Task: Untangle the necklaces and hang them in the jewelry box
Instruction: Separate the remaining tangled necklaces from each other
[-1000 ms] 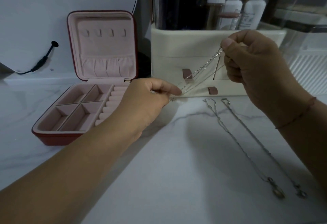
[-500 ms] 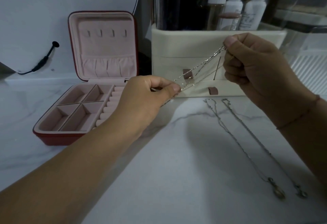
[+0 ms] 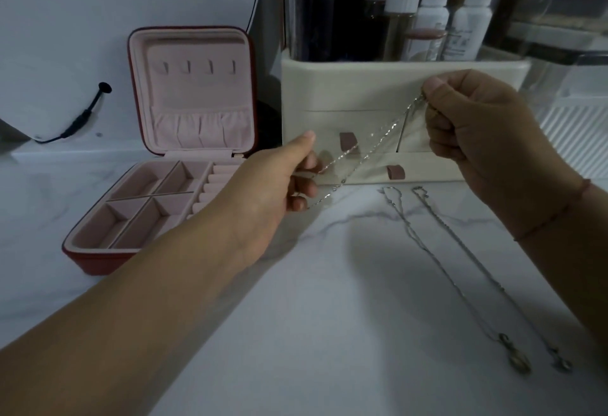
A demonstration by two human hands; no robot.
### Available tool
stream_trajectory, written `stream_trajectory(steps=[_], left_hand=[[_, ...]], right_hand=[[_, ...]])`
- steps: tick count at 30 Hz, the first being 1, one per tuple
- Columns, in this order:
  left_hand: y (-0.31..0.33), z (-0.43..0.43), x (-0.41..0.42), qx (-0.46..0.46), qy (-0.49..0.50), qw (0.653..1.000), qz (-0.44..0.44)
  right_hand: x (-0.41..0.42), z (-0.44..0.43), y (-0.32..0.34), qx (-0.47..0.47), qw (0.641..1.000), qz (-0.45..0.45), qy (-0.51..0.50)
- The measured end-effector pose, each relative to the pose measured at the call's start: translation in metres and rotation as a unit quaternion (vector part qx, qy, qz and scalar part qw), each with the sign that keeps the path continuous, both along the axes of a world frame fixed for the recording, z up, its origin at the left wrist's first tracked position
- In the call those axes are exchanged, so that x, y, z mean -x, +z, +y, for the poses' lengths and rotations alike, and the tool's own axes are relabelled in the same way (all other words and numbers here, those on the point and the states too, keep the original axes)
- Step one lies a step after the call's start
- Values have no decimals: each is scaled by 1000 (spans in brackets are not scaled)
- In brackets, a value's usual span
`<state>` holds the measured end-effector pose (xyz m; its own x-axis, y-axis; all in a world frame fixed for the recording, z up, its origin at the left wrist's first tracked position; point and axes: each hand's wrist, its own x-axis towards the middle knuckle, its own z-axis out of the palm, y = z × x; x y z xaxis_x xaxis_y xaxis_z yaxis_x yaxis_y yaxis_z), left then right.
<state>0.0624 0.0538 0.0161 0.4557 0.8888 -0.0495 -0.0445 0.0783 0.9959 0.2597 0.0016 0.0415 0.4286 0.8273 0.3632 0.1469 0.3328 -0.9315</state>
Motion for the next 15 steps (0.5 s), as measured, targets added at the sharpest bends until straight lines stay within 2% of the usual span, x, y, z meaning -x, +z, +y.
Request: stream_trajectory(steps=[2,6,12,15], left_hand=[[0,2,0,23,-11,999,-24],[-1,3,-1,1,-5,1000,-14],[-3,4,2,-23,10,1000,17],[-3,3,3,-41,21,998,40]], right_hand=[[0,0,0,3,1000,-1,-13],[2,-1,0,-5,1000,2,-5],[7,-6,5,-34,998,-12,46],[11,-10,7,-47,992,-34,108]])
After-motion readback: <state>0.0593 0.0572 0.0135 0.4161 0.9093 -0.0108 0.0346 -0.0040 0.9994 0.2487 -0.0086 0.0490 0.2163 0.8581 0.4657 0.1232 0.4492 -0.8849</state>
